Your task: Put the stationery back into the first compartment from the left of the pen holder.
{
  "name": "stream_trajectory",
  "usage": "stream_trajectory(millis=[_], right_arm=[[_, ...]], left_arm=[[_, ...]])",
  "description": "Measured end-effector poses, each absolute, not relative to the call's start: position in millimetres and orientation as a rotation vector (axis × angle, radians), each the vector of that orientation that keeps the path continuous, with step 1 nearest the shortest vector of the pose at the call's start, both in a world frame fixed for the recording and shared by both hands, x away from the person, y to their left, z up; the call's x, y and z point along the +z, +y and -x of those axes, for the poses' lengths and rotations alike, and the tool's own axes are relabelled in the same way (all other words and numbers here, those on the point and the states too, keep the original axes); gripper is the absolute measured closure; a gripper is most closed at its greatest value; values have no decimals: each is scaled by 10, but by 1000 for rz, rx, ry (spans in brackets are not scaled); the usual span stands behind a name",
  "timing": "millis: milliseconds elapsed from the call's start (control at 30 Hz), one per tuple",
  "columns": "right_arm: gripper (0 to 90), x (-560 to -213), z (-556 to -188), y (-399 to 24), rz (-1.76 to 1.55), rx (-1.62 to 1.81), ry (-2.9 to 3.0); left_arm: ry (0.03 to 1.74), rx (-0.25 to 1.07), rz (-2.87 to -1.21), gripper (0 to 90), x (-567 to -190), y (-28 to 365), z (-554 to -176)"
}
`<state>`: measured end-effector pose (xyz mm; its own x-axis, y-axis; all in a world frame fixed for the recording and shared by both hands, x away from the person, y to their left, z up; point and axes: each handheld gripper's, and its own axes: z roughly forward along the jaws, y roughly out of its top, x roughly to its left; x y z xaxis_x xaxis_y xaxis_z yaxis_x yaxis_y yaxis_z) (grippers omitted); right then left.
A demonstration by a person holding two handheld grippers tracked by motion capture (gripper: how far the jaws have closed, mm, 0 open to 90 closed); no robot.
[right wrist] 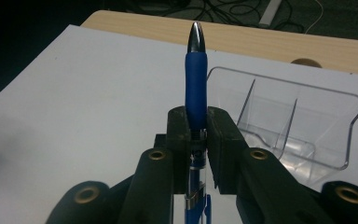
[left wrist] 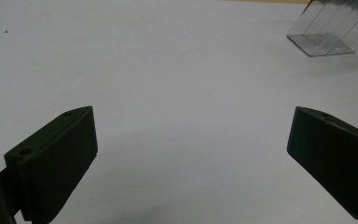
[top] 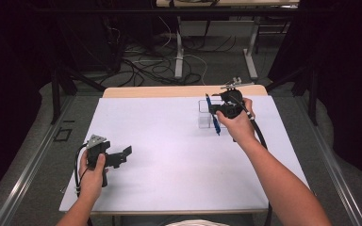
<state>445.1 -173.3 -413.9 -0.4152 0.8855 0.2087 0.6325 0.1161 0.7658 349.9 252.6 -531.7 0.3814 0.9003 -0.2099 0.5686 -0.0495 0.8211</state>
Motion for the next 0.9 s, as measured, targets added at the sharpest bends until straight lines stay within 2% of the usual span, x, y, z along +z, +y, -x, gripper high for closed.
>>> stream_trajectory(millis=[567,900], right_arm=[[798,-3914,-4915,-1814,-1628,1167,1981],[798,-3917,-5162,-1797,-1668,1120,1929]], left_arm=[[1300,456,-1728,17,-5313,2531,-3496],[1305,449,-1718,17,-5305,2550,-3487]])
